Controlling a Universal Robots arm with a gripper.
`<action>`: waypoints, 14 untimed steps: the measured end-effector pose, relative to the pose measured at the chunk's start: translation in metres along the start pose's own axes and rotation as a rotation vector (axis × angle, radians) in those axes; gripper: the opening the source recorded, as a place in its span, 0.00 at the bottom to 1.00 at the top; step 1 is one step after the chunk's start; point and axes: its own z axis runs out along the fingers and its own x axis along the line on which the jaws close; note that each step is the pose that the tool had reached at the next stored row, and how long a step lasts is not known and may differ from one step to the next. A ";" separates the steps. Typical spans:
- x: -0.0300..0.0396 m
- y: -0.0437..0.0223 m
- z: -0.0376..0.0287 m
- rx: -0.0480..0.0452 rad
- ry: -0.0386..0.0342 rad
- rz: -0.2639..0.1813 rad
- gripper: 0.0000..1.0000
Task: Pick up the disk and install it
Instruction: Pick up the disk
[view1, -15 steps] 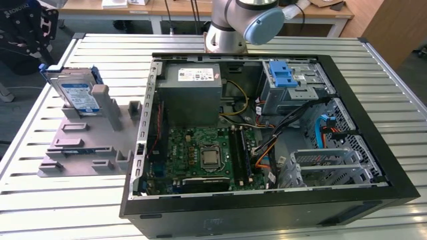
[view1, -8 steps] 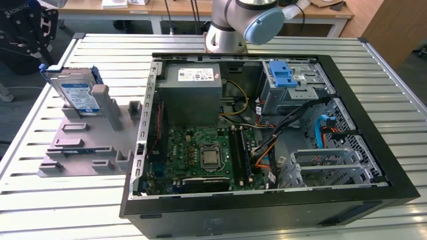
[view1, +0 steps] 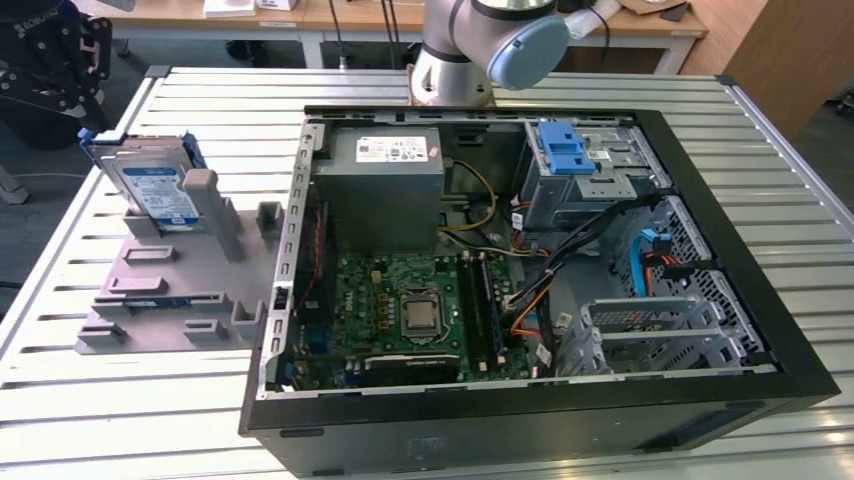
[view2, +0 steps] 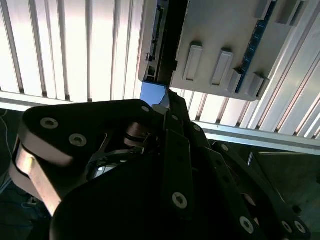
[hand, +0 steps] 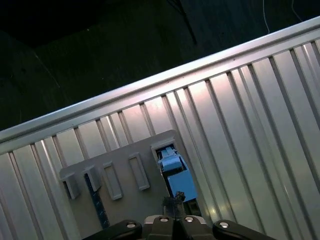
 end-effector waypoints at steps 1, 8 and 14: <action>0.0000 0.0000 0.0000 0.0001 0.0000 0.000 0.11; 0.0000 0.0001 0.0000 -0.0001 0.0000 -0.007 0.11; 0.0000 0.0001 0.0000 -0.0001 0.0001 -0.012 0.11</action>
